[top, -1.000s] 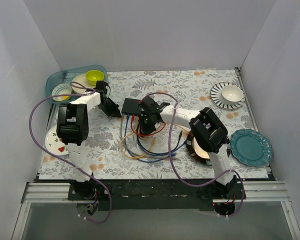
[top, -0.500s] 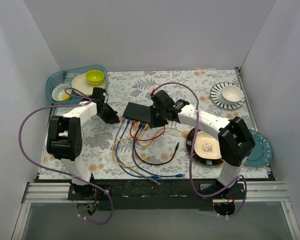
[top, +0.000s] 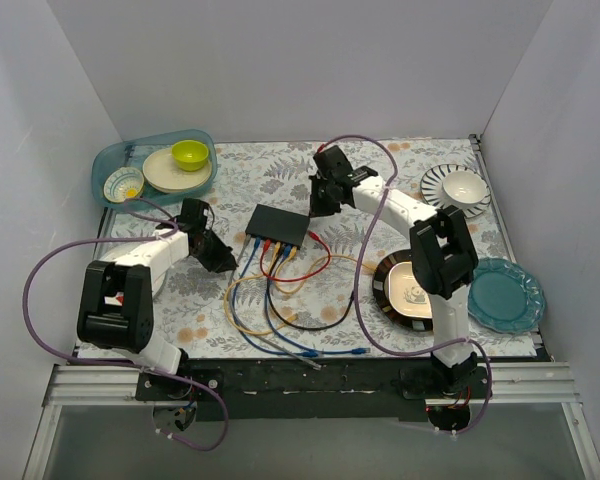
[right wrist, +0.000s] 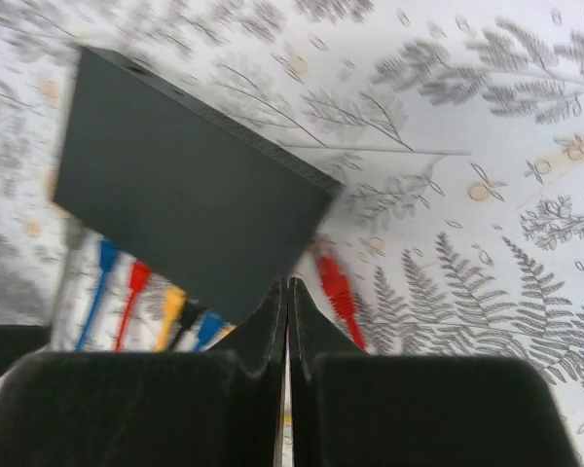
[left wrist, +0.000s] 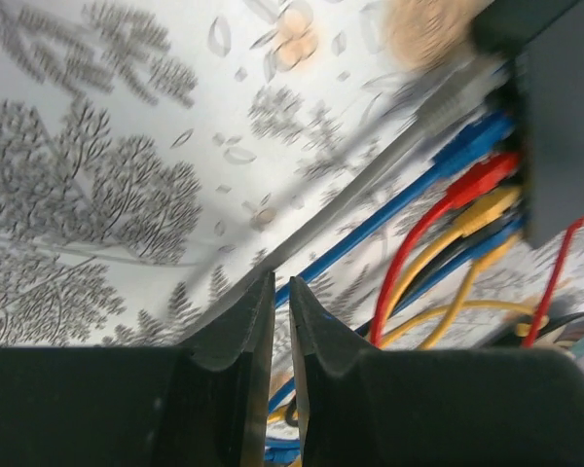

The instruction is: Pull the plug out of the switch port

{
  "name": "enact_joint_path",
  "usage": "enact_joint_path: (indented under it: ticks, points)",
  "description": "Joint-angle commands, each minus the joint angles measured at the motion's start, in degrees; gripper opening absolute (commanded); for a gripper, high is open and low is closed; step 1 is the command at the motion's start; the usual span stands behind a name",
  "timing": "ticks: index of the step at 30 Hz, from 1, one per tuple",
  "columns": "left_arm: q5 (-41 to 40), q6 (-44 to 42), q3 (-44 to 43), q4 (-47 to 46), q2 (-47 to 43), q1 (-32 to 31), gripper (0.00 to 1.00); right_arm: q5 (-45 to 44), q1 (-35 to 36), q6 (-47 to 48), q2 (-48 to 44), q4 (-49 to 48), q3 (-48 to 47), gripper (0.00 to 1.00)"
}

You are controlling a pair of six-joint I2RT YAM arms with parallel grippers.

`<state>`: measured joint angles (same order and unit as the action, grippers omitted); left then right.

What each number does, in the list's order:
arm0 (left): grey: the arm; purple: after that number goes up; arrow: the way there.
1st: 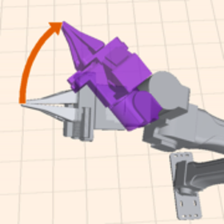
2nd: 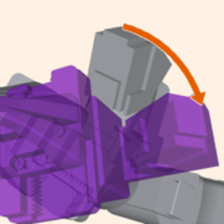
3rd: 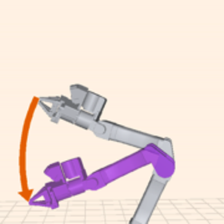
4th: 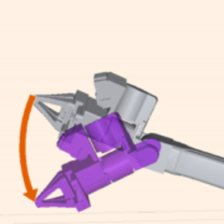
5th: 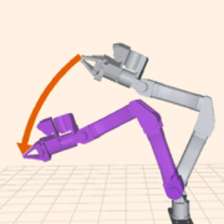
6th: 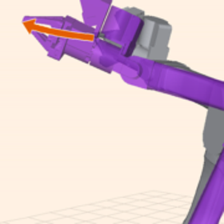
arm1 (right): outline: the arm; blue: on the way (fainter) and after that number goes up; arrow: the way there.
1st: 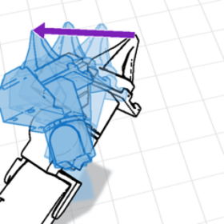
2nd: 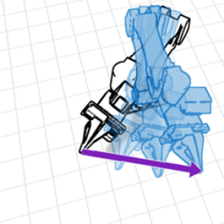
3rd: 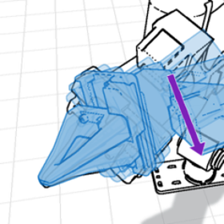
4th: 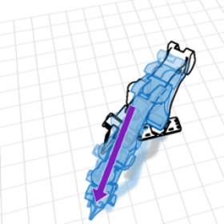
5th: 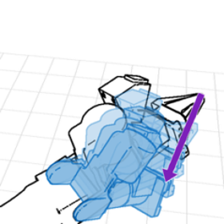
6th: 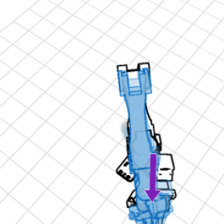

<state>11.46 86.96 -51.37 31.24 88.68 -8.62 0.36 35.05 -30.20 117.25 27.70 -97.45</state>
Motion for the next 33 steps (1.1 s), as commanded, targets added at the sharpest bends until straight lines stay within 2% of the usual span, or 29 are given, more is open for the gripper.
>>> enact_joint_path:
  ticks: [1, 10, 14, 19, 21, 22, 25, 26, 28, 29, 31, 32, 33]
  points:
    - [1.28, -0.03, 3.91, -1.18, -4.92, -0.78, 0.13, 2.18, 0.37, 2.16, -0.79, 2.72, 5.75, 0.01]
    - [2.33, 0.49, 8.22, -3.38, -5.8, -1.22, 0.13, 2.72, 1.43, 1.46, -15.81, -5.02, 35.01, 0.01]
    - [1.99, 0.93, 7.96, -3.65, -5.28, -1.31, 0.13, 1.93, 1.43, 1.54, -22.49, -4.59, 39.43, 0.01]
    - [-1.95, 2.16, 4.01, -1.11, -6.5, -1.31, 0.14, -2.47, 1.51, 2.78, -30.23, -0.55, 35.05, 0.02]
    - [-4.16, 2.6, 1.38, 0.21, -8.17, -1.13, 0.17, -2.21, 1.51, 1.46, -34.87, -1.51, 34.61, 0.12]
    - [-4.95, 2.6, 0.58, 0.48, -8.79, -1.22, 0.23, -0.99, 1.69, 1.11, -36.46, -2.64, 35.04, 0.26]
    - [-6.36, 1.64, -1.44, -1.88, -10.72, -1.13, 0.44, 3.05, 1.69, 1.63, -41.57, -9.32, 37.67, 0.49]
    - [-6.45, 2.16, -1.8, -1.98, -10.99, -1.13, 0.71, 3.76, 1.69, 1.63, -41.75, -10.2, 37.6, 0.52]
    - [-5.58, 4.44, -2.5, -2.59, -11.34, -0.52, 0.92, 7.0, 1.69, -0.03, -40.44, -13.28, 37.68, 0.53]
    - [-4.36, 4.54, -2.5, -3.46, -11.08, -0.17, 0.97, 8.24, 1.69, -0.91, -39.83, -14.77, 37.94, 0.52]
    - [-4.78, 4.01, -3.72, -4.17, -8.55, -0.25, 0.97, 10.17, 1.69, -3.81, -37.28, -19.42, 38.12, 0.47]
    - [-5.39, 4.01, -4.17, -3.91, -7.48, -0.17, 0.95, 10.36, 1.69, -5.47, -36.31, -20.22, 37.51, 0.44]
    - [-6.36, 4.36, -4.69, -3.56, -6.08, -0.08, 0.89, 10.88, 1.69, -8.01, -34.3, -20.58, 36.64, 0.41]
